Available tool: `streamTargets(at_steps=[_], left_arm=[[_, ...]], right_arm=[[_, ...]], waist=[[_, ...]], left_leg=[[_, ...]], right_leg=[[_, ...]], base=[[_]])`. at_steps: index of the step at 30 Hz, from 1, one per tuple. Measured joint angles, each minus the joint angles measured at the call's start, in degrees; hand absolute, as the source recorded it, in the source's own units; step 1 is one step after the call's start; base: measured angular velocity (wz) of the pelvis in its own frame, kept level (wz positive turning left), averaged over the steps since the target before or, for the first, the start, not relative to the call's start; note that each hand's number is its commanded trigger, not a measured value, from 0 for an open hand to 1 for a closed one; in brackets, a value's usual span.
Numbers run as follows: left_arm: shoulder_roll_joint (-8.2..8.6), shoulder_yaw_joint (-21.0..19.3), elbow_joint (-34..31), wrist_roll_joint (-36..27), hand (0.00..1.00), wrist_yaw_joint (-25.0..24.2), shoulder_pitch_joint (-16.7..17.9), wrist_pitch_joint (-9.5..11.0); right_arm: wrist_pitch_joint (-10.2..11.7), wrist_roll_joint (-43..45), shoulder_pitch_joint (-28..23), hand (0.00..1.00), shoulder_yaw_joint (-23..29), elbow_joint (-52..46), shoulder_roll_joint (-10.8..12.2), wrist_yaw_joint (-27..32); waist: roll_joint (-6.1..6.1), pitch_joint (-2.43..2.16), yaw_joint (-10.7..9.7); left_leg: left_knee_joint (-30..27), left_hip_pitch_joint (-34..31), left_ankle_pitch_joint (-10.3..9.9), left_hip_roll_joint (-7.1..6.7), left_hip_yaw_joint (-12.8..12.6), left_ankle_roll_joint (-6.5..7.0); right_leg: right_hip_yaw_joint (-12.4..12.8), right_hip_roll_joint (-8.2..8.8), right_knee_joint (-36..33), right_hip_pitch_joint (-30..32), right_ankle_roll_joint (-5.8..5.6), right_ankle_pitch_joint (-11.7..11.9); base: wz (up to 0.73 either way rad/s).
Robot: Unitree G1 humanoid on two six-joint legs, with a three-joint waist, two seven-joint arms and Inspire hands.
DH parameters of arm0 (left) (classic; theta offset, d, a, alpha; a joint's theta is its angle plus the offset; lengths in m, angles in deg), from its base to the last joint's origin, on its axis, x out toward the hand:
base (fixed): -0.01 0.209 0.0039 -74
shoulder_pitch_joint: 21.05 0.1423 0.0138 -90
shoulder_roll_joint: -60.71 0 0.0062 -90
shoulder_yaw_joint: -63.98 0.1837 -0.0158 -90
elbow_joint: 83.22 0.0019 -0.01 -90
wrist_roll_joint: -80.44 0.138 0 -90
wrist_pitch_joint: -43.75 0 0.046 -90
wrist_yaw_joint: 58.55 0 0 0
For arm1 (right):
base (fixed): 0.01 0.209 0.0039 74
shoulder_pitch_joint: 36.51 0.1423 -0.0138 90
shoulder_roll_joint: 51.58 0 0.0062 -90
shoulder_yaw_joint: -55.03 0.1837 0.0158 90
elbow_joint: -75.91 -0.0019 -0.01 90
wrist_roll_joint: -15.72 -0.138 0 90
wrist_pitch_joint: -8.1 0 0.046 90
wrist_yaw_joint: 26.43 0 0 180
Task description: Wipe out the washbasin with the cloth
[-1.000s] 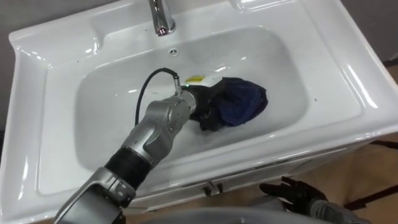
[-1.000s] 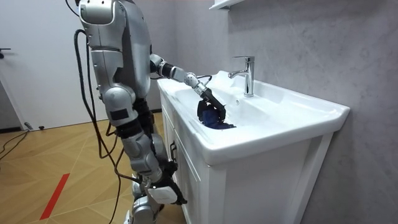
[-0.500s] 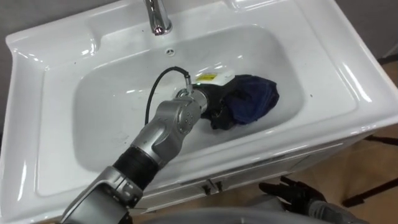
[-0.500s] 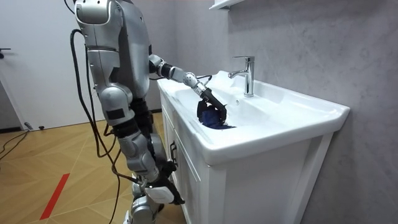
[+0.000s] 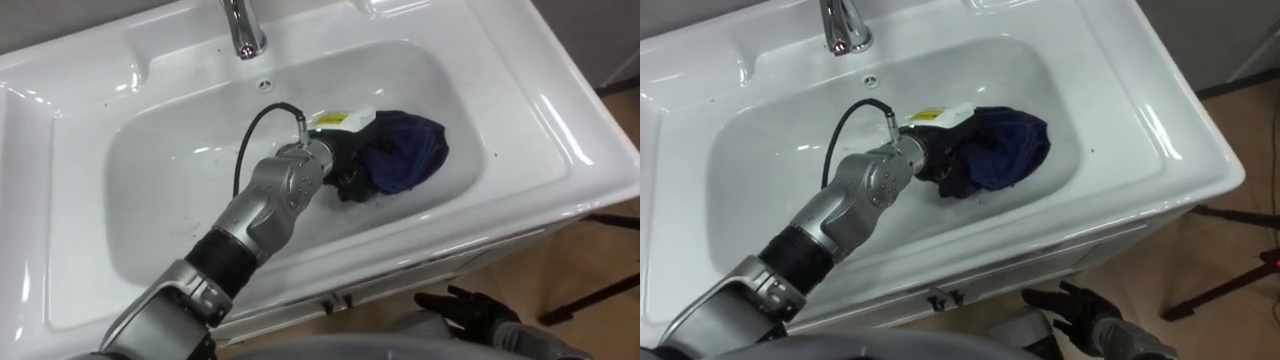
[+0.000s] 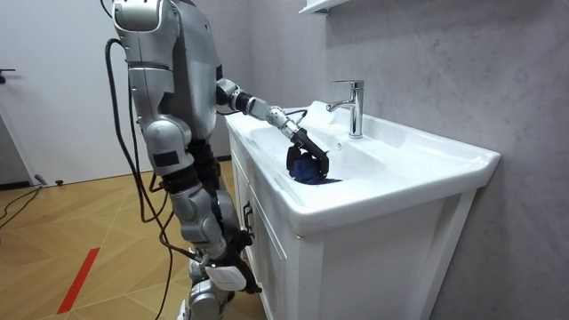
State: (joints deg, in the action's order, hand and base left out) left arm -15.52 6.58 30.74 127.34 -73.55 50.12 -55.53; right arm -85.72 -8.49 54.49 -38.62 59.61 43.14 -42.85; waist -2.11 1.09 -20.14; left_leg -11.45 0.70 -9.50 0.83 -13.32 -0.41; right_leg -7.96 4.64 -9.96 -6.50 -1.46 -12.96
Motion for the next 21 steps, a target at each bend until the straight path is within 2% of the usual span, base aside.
streamTargets(at_steps=[3,5,8,10,12,17,21], left_arm=[[0.22,-1.1,4.2,0.0,1.00,2.0,-0.6,0.4],[0.23,-2.2,5.5,1.6,1.00,2.4,0.0,0.5],[-0.05,-3.5,6.6,4.5,1.00,2.7,1.0,0.2],[-0.07,-5.3,9.6,5.4,1.00,4.1,1.6,0.1],[-0.18,-7.5,10.4,5.5,1.00,5.1,2.9,0.0],[-0.58,-12.2,13.2,7.9,1.00,7.3,4.4,0.2],[-1.22,-16.5,14.4,9.7,1.00,8.5,6.2,0.2]], right_arm=[[-0.4,0.2,-0.4,0.00,0.4,-0.2,0.0,0.1],[-1.0,0.2,-0.5,0.00,1.2,-0.3,0.1,0.2],[-1.3,-0.4,-1.5,0.00,2.7,-0.2,0.3,0.6],[-1.5,-0.5,-2.0,0.00,2.8,-0.2,0.3,0.9],[-2.1,-0.5,-2.3,0.00,3.3,-0.3,0.5,0.9],[-2.6,0.5,-4.0,0.00,6.2,-0.9,0.5,1.3],[-3.7,3.6,-4.6,0.00,10.0,-1.5,0.4,1.3]], waist=[[0.26,0.07,0.4],[0.52,-0.07,0.6],[0.73,-0.13,1.9],[1.10,-0.28,3.3],[1.36,-0.45,3.5],[1.25,-0.57,5.1],[0.61,-0.97,6.3]], left_leg=[[0.0,0.7,0.0,0.27,-0.3,0.02],[0.1,1.3,0.0,0.35,-0.4,0.02],[0.0,2.1,0.0,0.45,-0.7,0.02],[0.1,3.1,0.0,0.47,-0.8,0.02],[0.1,3.3,0.0,0.47,-0.8,0.02],[0.1,4.1,0.0,0.50,-0.9,0.02],[0.2,4.7,0.0,0.63,-0.9,0.00]], right_leg=[[0.8,-0.30,-0.4,-0.3,0.04,0.0],[0.9,-0.42,-0.2,-0.8,0.06,0.0],[1.8,-0.58,0.4,-1.4,0.08,0.0],[2.8,-0.72,0.4,-1.9,0.08,0.0],[3.0,-0.77,0.4,-2.1,0.08,0.0],[3.4,-0.83,0.4,-2.8,0.10,0.0],[4.7,-1.10,0.3,-3.0,0.19,0.1]], base=[[-0.10],[-0.10],[-0.12],[-0.19],[-0.07],[-0.03],[-0.10]])
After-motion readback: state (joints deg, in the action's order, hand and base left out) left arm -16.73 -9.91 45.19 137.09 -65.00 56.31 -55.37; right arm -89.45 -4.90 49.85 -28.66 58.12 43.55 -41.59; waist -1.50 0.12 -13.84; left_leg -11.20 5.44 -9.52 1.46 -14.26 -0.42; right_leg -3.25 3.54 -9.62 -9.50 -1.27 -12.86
